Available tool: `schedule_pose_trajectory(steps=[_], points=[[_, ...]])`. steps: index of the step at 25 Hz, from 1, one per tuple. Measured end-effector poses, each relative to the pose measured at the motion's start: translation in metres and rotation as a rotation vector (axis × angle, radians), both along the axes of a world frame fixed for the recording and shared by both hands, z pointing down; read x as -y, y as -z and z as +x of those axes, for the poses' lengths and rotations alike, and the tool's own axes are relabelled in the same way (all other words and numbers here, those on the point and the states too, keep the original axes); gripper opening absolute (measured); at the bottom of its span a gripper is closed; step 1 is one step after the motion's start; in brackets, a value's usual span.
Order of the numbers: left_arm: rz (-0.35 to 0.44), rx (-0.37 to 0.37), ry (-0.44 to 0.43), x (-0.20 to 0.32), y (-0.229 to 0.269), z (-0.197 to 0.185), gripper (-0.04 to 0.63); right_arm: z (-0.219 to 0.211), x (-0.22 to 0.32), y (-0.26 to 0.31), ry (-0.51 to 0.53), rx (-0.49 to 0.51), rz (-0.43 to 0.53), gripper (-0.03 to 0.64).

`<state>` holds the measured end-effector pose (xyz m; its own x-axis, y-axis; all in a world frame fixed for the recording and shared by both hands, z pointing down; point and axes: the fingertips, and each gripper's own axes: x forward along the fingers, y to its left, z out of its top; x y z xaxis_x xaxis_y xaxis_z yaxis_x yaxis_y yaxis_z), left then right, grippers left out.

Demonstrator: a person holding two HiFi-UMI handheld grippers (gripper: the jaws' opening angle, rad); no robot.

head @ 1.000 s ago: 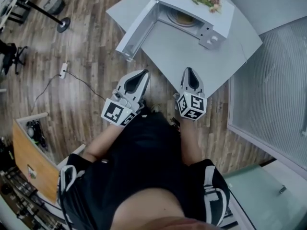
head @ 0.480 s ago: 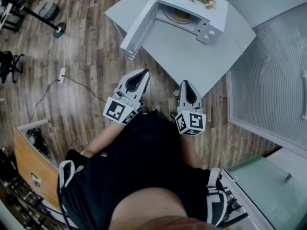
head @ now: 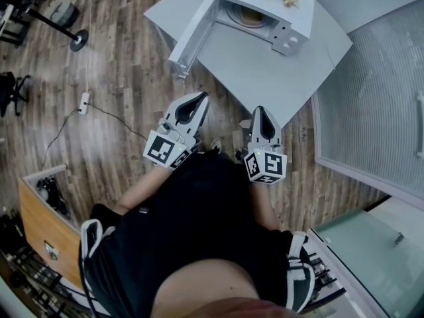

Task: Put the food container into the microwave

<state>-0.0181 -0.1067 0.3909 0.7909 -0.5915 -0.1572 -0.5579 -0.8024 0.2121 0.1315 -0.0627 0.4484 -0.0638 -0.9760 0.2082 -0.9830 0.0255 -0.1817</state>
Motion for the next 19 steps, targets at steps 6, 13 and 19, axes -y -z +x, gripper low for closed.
schedule_pose_trajectory(steps=[6,13,19], points=[[0.001,-0.005,0.002,-0.002,0.001,-0.005,0.026,-0.004,0.000,0.000,-0.002,-0.005,-0.001,0.023],[-0.002,-0.007,-0.005,-0.005,0.000,-0.007,0.026,-0.007,-0.001,0.000,-0.001,-0.006,-0.001,0.023],[-0.003,-0.011,-0.008,-0.010,0.001,-0.010,0.026,-0.011,-0.005,0.001,-0.005,-0.004,0.000,0.023]])
